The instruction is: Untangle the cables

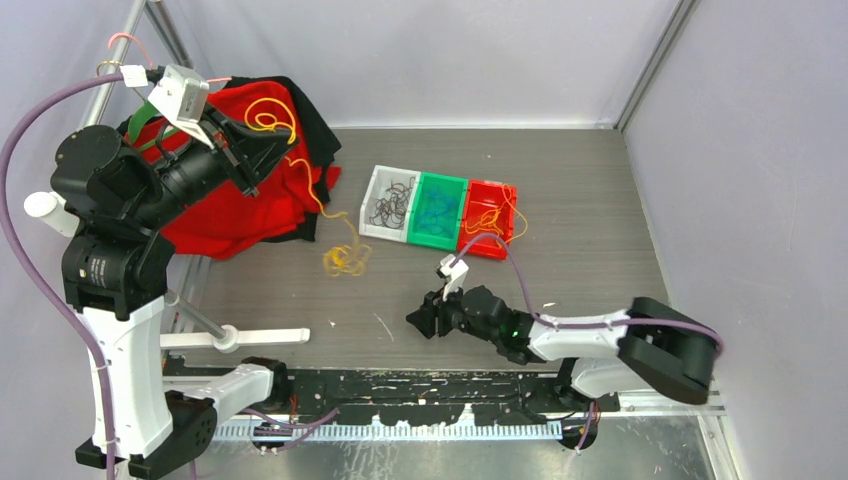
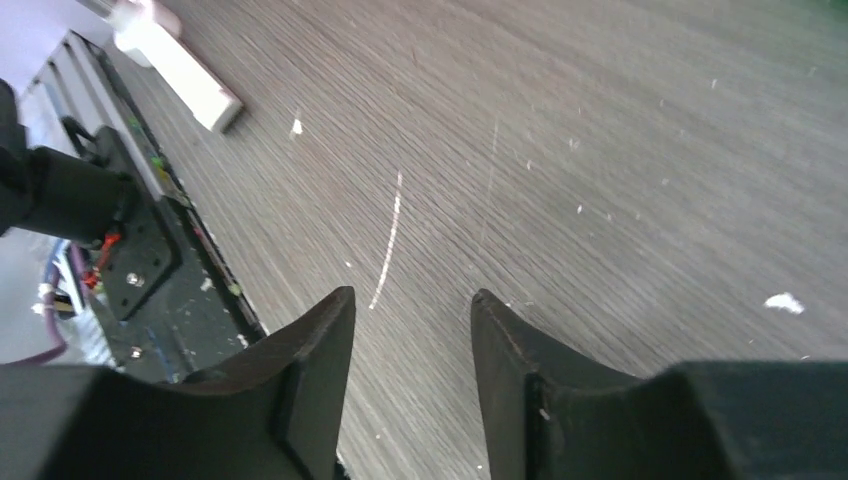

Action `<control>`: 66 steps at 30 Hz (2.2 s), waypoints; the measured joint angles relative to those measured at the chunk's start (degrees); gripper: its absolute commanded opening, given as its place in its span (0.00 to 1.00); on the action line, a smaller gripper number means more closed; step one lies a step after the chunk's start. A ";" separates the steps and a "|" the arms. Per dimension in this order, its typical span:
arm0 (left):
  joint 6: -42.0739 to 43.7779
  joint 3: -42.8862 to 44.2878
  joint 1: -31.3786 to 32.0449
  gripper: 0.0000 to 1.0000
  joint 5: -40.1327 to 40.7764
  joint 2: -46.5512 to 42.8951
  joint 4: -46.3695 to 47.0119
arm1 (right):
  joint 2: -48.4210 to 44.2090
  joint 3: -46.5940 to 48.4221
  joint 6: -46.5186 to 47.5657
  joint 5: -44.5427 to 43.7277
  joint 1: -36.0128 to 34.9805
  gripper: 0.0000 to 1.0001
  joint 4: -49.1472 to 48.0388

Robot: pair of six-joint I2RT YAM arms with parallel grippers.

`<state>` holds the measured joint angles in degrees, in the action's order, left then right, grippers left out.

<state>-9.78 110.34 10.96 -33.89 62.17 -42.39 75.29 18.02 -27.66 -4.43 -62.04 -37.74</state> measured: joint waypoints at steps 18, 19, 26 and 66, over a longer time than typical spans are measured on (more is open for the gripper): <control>-2.10 -2.12 0.00 0.00 -6.58 -1.14 -1.22 | 2.05 35.34 18.69 5.97 -3.32 0.80 10.19; -2.16 -2.12 0.00 0.00 -6.86 -1.16 -1.22 | 4.04 36.87 19.58 5.70 -3.67 0.78 9.53; -3.98 -1.16 0.00 0.00 -9.84 -1.22 -2.03 | 13.53 38.27 25.31 -0.07 -4.22 0.70 8.13; -7.56 15.37 0.00 0.00 -4.02 -4.92 20.65 | 19.10 6.16 7.80 -6.78 -3.08 0.73 -15.72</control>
<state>-17.34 125.71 10.96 -37.91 57.25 -21.74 94.39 24.18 -19.86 -11.20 -65.12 -53.45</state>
